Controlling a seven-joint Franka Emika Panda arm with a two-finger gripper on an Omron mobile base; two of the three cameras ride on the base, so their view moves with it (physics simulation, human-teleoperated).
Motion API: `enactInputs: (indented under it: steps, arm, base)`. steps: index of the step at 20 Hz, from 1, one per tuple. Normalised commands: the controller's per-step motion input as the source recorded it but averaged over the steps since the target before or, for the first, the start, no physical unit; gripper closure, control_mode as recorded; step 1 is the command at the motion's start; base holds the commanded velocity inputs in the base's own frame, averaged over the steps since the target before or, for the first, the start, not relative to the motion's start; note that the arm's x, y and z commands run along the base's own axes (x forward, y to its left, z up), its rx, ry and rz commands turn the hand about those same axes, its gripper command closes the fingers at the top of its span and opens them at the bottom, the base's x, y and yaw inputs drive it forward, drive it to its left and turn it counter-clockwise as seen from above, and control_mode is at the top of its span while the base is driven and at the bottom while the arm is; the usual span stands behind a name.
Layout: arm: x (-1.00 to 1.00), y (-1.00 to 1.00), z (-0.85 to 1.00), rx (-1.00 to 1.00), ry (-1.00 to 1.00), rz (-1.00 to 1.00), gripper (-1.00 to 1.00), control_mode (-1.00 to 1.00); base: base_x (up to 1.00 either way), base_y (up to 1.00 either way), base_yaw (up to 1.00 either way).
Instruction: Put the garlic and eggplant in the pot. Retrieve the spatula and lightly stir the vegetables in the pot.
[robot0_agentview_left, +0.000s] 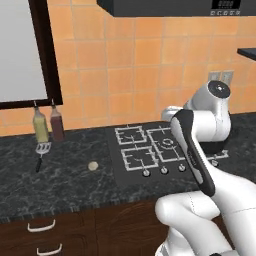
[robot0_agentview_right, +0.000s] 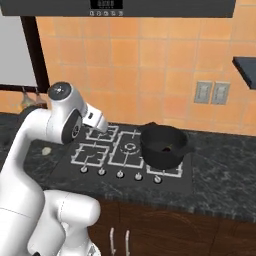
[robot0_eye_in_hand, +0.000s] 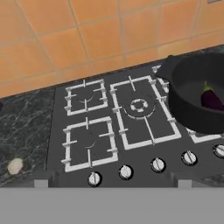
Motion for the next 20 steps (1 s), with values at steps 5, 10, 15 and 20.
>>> enactInputs:
  steps: [5, 10, 15, 20]
  arm:
    - [0.0, 0.0, 0.0, 0.0, 0.0, 0.0, -1.0, 1.0]
    - [0.0, 0.13, -0.02, -0.06, 0.02, 0.0, -1.0, -1.0]
    - [0.29, 0.14, -0.45, -0.08, 0.22, 0.01, -1.0, -1.0]
    - [0.67, 0.07, -0.8, 0.0, 0.23, 0.14, -1.0, -1.0]
  base:
    - [-0.06, 1.0, 0.0]
    - [0.02, 0.37, 0.0]
    - [0.0, 0.0, 0.0]
    - [0.0, 0.0, 0.0]
